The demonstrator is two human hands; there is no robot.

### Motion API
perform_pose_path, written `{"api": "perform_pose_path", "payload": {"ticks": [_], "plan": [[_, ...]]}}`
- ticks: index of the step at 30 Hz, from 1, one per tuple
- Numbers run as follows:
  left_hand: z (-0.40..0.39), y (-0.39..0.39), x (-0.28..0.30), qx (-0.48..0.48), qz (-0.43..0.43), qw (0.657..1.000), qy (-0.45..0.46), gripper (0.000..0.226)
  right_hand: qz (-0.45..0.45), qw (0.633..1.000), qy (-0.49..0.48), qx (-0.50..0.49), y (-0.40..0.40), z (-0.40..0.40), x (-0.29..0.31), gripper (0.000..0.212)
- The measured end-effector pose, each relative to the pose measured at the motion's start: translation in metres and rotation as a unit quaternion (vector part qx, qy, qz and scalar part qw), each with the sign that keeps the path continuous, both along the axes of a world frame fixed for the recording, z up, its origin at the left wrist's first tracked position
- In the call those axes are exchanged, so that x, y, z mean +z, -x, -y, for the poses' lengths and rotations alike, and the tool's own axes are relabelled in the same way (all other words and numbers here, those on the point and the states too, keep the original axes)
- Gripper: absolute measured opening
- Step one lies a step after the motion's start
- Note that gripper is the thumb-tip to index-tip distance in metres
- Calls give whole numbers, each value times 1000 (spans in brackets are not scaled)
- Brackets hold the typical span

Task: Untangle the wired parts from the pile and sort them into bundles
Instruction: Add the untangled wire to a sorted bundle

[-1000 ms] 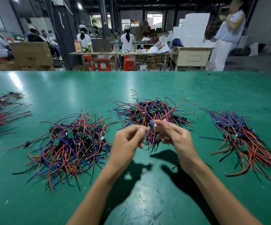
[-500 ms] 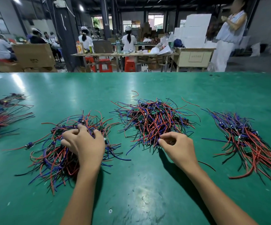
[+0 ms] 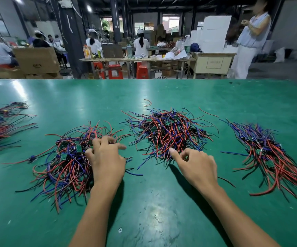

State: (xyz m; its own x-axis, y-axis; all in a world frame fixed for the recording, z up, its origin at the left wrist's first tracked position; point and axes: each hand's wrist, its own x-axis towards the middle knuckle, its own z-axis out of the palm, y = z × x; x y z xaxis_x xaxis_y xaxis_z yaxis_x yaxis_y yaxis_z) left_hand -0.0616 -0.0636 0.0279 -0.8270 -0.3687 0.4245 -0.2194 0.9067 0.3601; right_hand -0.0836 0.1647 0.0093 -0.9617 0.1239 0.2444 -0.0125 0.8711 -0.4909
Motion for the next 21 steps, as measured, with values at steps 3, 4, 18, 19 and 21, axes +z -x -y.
{"api": "perform_pose_path", "payload": {"ticks": [3, 4, 18, 19, 21], "plan": [[0, 0, -4, 35, 70, 997, -22, 32, 13, 1000, -8, 3, 0, 0, 0, 42], [-1, -1, -4, 43, 66, 997, -19, 32, 14, 1000, -3, 8, 0, 0, 0, 36], [-14, -7, 3, 120, 59, 991, 11, 48, -234, 940, 244, 55, -5, -10, 13, 28], [-14, -7, 3, 126, 64, 990, 16, 53, -234, 944, 225, 66, -5, -12, 14, 28], [-13, -7, 3, 130, 74, 988, 24, 60, -199, 958, 186, 94, -3, -15, 12, 36]]}}
